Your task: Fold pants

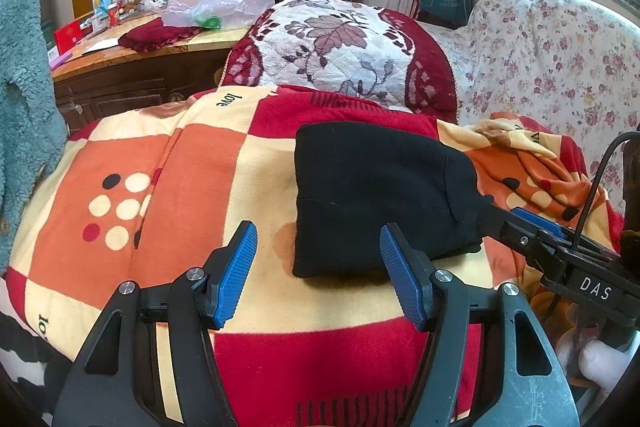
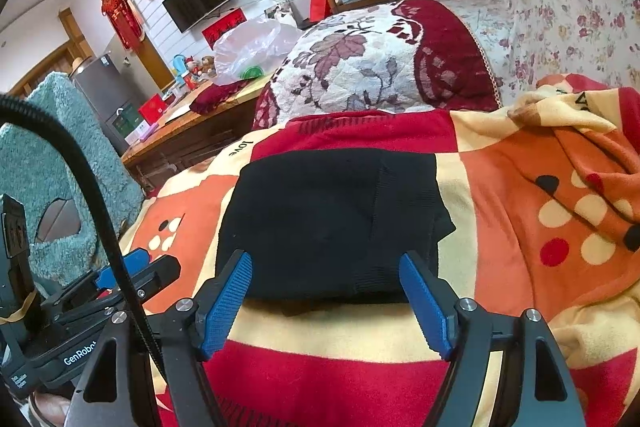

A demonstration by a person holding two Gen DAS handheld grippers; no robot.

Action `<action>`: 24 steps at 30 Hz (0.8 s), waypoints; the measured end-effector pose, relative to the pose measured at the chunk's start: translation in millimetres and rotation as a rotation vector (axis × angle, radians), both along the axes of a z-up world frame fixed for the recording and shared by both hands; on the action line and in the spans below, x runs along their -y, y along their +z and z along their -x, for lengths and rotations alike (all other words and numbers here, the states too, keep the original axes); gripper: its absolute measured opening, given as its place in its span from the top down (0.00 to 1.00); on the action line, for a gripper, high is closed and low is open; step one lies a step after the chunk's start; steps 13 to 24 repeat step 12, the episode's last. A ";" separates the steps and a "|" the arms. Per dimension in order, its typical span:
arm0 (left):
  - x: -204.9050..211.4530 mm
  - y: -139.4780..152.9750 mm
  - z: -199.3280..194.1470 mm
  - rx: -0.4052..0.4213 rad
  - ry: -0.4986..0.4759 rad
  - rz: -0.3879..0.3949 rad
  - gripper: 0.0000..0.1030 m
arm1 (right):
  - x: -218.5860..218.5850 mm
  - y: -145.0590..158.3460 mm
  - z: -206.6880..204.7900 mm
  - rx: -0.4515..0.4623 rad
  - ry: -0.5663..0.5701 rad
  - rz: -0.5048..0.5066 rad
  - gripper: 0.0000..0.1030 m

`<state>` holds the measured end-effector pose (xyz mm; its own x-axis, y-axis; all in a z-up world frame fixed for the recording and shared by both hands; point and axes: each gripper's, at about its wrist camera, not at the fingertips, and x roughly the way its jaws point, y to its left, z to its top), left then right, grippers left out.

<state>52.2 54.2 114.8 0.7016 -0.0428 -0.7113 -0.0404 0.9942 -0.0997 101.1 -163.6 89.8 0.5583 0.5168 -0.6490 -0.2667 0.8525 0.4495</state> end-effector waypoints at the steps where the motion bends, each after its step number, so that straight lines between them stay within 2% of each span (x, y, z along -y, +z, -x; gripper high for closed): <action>1: 0.3 -0.3 0.1 -0.001 0.000 -0.001 0.37 | -0.1 -0.3 -0.3 -0.001 0.001 0.001 0.27; 9: 3.8 3.0 2.9 0.051 -0.006 -0.026 0.37 | -2.2 -2.0 2.3 -0.006 0.003 0.007 0.27; 24: 5.0 3.5 7.2 0.048 -0.011 -0.018 0.37 | -2.5 -2.3 7.1 -0.007 0.005 0.010 0.27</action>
